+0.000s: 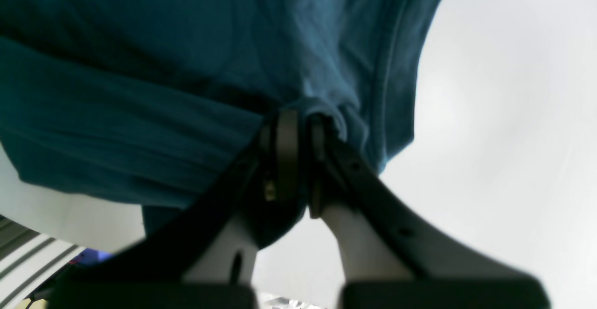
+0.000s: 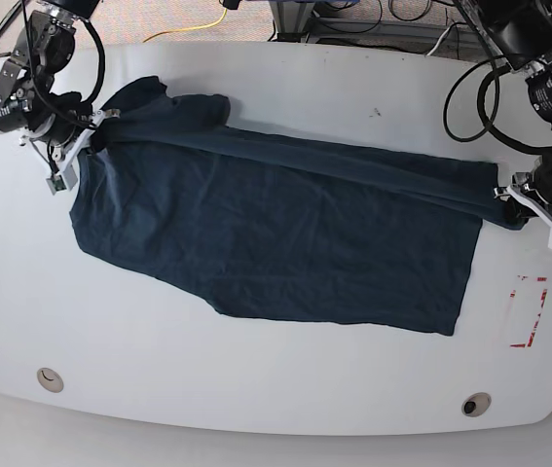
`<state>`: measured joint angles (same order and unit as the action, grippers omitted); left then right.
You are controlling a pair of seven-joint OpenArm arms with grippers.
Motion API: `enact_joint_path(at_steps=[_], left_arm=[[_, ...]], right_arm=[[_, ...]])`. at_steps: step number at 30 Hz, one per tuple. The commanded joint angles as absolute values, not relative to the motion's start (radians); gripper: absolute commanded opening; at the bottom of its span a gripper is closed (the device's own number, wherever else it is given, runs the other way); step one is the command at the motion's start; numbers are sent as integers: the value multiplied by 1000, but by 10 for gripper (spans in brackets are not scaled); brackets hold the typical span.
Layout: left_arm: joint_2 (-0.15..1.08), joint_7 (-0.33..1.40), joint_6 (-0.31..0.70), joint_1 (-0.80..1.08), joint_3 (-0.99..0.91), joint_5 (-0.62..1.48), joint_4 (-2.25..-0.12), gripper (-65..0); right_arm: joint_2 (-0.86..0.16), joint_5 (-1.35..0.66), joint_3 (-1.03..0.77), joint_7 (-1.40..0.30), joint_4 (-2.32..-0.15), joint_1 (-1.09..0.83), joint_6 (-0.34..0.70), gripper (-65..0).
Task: Layout the t-shirt on the table in an organized manner, then fold the t-shirt properly
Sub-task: 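Fold the held shirt edge over onto the shirt with both grippers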
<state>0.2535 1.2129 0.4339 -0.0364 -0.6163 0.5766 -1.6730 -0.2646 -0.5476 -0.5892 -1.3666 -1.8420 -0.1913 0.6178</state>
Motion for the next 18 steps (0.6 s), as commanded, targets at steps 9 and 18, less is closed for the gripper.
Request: enact_joint_path(at_steps=[9,18], left_arm=[[275,1188,433,-139,-621,584,-1549,-644],[292,1187,430,-179,-579,579,-1463,-346]], right_arm=[[-285,-542,-598,-1356,-1824,-139,615,-650],[-278,-478,-595,-1356,-1824,-97,615,-647]])
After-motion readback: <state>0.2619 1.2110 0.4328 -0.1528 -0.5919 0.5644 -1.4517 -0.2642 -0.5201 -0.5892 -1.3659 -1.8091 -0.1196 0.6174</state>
